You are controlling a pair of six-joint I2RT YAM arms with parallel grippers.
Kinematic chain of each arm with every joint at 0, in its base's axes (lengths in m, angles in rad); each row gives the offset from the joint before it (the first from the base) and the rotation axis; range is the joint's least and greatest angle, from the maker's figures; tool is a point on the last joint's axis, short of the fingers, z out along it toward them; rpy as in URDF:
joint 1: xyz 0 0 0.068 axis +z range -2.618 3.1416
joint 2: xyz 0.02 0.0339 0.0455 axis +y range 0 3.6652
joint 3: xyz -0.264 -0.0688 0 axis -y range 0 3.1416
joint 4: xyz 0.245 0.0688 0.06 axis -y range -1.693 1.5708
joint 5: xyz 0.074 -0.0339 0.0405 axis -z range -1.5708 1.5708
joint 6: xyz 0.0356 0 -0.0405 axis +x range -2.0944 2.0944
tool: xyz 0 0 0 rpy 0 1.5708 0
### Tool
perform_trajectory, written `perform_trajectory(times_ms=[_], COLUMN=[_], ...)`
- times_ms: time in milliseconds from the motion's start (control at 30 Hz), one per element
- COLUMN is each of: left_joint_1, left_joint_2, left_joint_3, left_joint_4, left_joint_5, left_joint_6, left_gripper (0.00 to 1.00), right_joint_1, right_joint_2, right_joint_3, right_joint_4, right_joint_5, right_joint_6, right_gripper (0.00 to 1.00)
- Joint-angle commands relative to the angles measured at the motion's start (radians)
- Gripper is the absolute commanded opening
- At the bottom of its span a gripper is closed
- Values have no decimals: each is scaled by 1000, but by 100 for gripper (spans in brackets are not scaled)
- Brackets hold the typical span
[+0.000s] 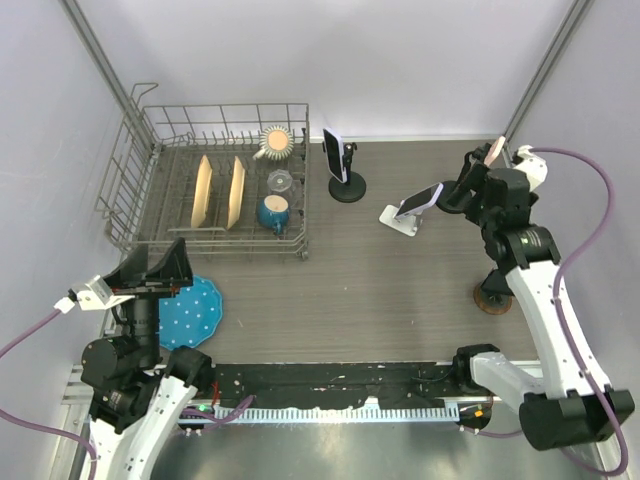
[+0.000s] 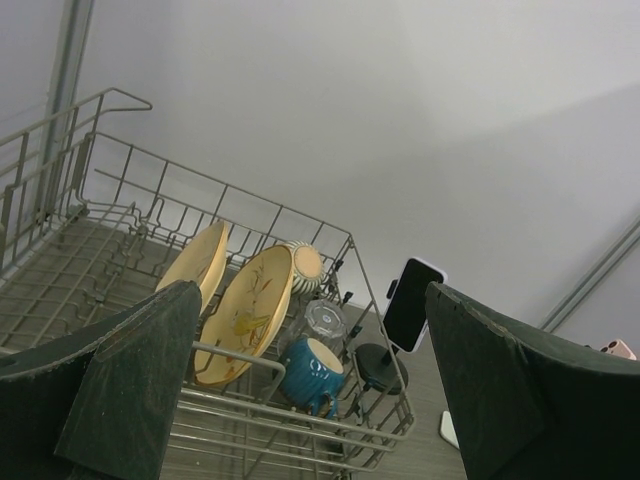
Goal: Remove the phone from the phone stand
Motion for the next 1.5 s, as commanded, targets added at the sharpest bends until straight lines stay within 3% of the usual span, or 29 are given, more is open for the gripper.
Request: perform_trajectory(times_ms=[0, 333, 833, 1200, 1467], left_joint_1=[-13, -17, -31, -40, -42], left_joint_2=[-55, -55, -55, -56, -53], left_joint_3=[5, 5, 5, 4, -2], left_joint_4=[7, 2, 2, 4, 19], left_joint_5=[11, 9, 11, 14, 50], left_joint_6=[27, 40, 52, 57, 64], left_gripper=[100, 100, 100, 100, 100], right_joint_1=[-1, 5, 62, 79, 79], right_joint_2=[97, 228, 377, 345, 280], right_joint_3=[15, -84, -117, -150, -161], right_joint_4=[56, 306, 378, 384, 381], right_joint_5=[-46, -171, -164, -101, -84], right_joint_6=[125, 276, 325, 349, 345], right_gripper=[93, 79, 68, 43, 15])
